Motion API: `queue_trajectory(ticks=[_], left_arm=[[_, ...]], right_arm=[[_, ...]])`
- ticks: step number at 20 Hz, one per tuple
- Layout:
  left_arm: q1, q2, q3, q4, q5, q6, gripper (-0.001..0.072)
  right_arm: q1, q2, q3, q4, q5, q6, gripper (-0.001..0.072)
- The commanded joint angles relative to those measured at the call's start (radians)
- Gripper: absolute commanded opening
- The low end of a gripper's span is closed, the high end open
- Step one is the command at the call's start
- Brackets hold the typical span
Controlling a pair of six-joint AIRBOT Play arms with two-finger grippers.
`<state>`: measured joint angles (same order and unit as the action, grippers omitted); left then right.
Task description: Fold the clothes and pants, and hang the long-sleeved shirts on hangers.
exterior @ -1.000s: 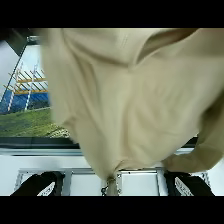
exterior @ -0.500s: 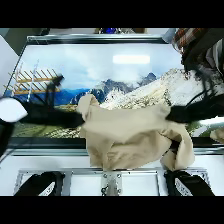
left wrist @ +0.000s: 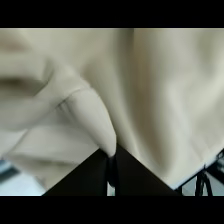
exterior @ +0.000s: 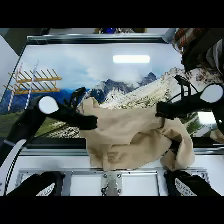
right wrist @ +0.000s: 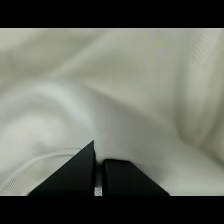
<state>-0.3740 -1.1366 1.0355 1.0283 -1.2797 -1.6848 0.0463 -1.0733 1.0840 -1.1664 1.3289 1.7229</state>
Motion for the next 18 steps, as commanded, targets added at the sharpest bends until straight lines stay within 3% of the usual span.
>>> queue_trajectory(ticks=[1,2,3,5,6,10,13,15,18], left_arm=[[0.057,-0.214,0.151,-0.002,0.087,0.012,0.0017],[0.087,-0.257,0.193,-0.002,0.084,0.009,0.0017],[0.112,-0.290,0.232,-0.002,0.075,0.008,0.0017],[0.144,-0.340,0.289,-0.003,0.048,0.008,0.0017],[0.148,-0.356,0.307,-0.003,0.030,0.008,0.0017],[0.135,-0.377,0.323,0.000,0.005,0.018,0.0017],[0.122,-0.377,0.323,0.000,0.011,0.029,0.0017],[0.120,-0.377,0.323,-0.001,0.012,0.029,0.0017],[0.120,-0.377,0.323,-0.001,0.013,0.029,0.0017]], right_arm=[[0.001,-0.112,-0.004,0.003,-0.287,0.035,0.0035],[0.001,-0.127,-0.004,0.003,-0.343,0.034,0.0037],[0.001,-0.133,-0.004,0.003,-0.404,0.016,0.0092],[0.001,-0.124,-0.003,0.003,-0.489,-0.030,0.0542],[0.000,-0.111,0.003,0.003,-0.500,-0.082,0.0625],[0.004,-0.018,0.017,0.000,-0.437,-0.252,0.0608],[0.069,0.015,0.017,-0.093,-0.319,-0.257,0.0590],[0.180,0.007,0.017,-0.238,-0.293,-0.217,0.0589],[0.383,-0.029,0.019,-0.561,-0.299,-0.019,0.0589]])
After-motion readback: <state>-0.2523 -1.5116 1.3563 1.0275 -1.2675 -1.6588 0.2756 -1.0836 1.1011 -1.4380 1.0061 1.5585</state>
